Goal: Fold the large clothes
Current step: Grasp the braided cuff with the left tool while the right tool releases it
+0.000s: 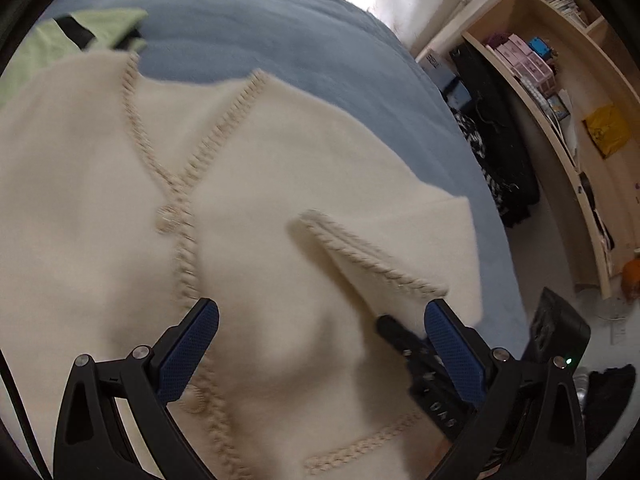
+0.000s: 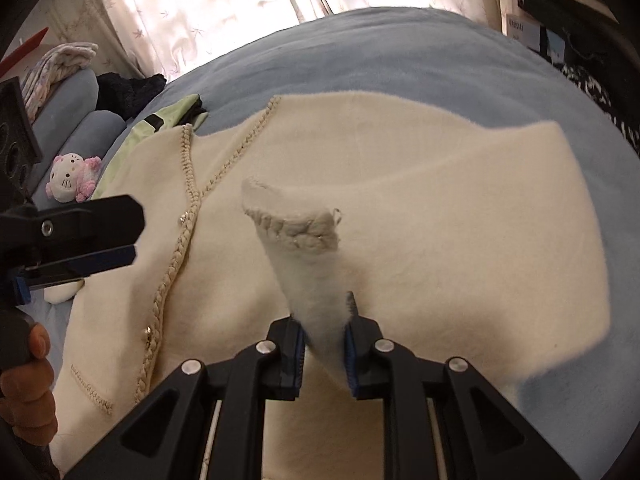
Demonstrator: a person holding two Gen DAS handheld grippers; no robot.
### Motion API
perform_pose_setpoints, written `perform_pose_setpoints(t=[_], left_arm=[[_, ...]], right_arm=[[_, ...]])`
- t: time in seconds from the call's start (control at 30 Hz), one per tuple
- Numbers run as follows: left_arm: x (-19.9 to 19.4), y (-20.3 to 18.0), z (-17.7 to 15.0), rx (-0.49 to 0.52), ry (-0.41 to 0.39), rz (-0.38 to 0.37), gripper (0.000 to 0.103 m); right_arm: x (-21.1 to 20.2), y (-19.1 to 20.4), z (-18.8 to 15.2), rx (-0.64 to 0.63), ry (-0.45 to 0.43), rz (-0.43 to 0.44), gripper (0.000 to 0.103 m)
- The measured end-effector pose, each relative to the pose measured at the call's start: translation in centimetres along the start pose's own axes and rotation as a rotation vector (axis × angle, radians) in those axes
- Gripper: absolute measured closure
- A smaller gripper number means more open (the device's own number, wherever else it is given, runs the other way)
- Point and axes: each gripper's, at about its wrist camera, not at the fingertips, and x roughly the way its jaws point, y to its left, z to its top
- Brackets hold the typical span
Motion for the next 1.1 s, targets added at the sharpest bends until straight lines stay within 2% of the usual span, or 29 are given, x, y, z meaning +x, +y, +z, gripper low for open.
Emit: perform_pose_setpoints(t=[0.07, 0.23, 0.33, 0.4, 0.47, 0.53, 0.57, 0.63, 0.73, 0.87, 0.93, 1.1], left_arm=[[1.7, -0.1, 0.0, -0.019, 0.048, -0.014, 0.001], [5.9, 0.1, -0.3, -0.110, 0.148, -0.069, 0.001], [7.7, 0.2, -0.6, -0.155, 0.181, -0.090, 0.001], [8.7, 0.1, -0.8, -0.168, 0.183, -0.076, 0.002], [9.0, -0.4, -1.0, -0.156, 0.155, -0.051, 0.020], [9.0, -1.2, -0.6, -0.126, 0.144, -0.050, 0.092], [8.8, -1.8, -0.5, -0.102, 0.141, -0.033, 0.092], [7.4, -3.2, -0.2, -0.027, 0.072, 0.022, 0.093], [4.5, -6.0, 0.6, 0.109, -0.030, 0.084, 0.093], [0.7, -8.6, 2.7, 0.174, -0.117, 0.105, 0.094], [-0.9, -9.7, 3.7, 0.190, -0.154, 0.113, 0.094], [-6.6, -9.9, 5.9, 0.213, -0.237, 0.131, 0.094]], right_arm=[[0.2, -0.4, -0.5, 0.021, 0.014, 0.010, 0.085], [0.3, -0.4, -1.2, 0.023, 0.023, 0.040, 0.076], [0.1, -0.3, -1.6, 0.002, 0.022, 0.038, 0.074], [0.0, -0.3, -1.8, -0.007, 0.024, 0.039, 0.074], [-0.1, -0.3, -1.8, -0.005, 0.028, 0.049, 0.072], [-0.2, -0.4, -1.7, -0.003, 0.038, 0.062, 0.067], [-0.5, -0.5, -1.7, -0.003, 0.045, 0.073, 0.064], [-1.4, -0.6, -1.5, -0.012, 0.034, 0.076, 0.053], [-3.3, -1.9, -1.3, -0.019, 0.003, 0.051, 0.041], [-5.0, -5.4, -1.7, -0.016, -0.043, -0.081, 0.039], [-4.8, -7.2, -2.0, 0.012, -0.034, -0.146, 0.039], [-2.1, -11.1, -1.3, 0.158, 0.013, -0.150, 0.039]])
